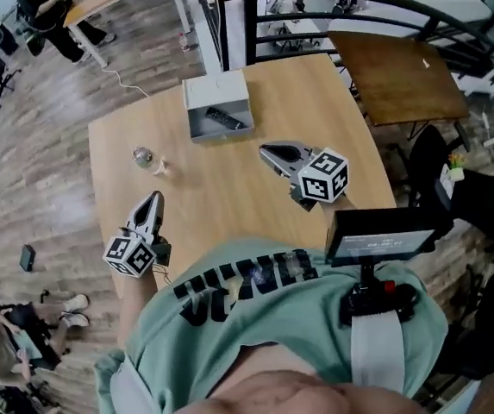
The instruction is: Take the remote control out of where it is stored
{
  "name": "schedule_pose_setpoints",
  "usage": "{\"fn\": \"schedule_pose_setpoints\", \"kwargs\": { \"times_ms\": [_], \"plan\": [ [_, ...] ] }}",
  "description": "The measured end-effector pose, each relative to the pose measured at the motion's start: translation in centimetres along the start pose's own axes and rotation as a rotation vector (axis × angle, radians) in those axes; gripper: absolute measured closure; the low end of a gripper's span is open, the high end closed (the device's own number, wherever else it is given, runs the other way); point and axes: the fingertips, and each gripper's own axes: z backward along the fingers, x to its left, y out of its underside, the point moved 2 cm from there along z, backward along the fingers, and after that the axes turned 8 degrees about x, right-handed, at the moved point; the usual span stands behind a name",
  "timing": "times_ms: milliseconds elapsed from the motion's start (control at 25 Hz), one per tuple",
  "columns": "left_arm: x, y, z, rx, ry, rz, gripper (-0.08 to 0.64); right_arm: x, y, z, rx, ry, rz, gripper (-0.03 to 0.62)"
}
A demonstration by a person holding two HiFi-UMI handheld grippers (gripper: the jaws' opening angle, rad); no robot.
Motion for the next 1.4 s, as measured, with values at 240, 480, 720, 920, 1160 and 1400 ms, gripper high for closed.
{"fn": "schedule_pose_setpoints", "kwargs": {
  "times_ms": [240, 480, 720, 920, 1160, 1400],
  "plan": [
    [0.2, -0.1, 0.5, -0.044, -0.027, 0.02, 0.575, -0.2, -3.3, -1.5, -0.015, -0.035, 0.051, 0.597],
    [-0.2, 0.6, 0.5, -0.048, -0.085, 0.051, 0.575, -1.2, -2.8, -2.0, -0.024, -0.093, 0.042, 0.597],
    [-0.9, 0.5, -0.9, -0.024, -0.09, 0.032, 0.575, -2.4, -1.6, -1.8, -0.035, -0.101, 0.027, 0.597],
    [0.2, 0.3, -2.5, 0.027, -0.09, 0.01, 0.575, -3.8, -0.6, -2.6, -0.006, -0.073, 0.007, 0.597],
    [1.9, 0.1, -6.3, 0.071, -0.082, -0.03, 0.575, -7.3, -0.6, -4.9, 0.075, -0.049, 0.031, 0.597],
    [4.4, 1.0, -9.7, 0.119, -0.081, -0.035, 0.575, -10.5, -0.7, -10.4, 0.215, -0.028, 0.123, 0.597]
  ]
}}
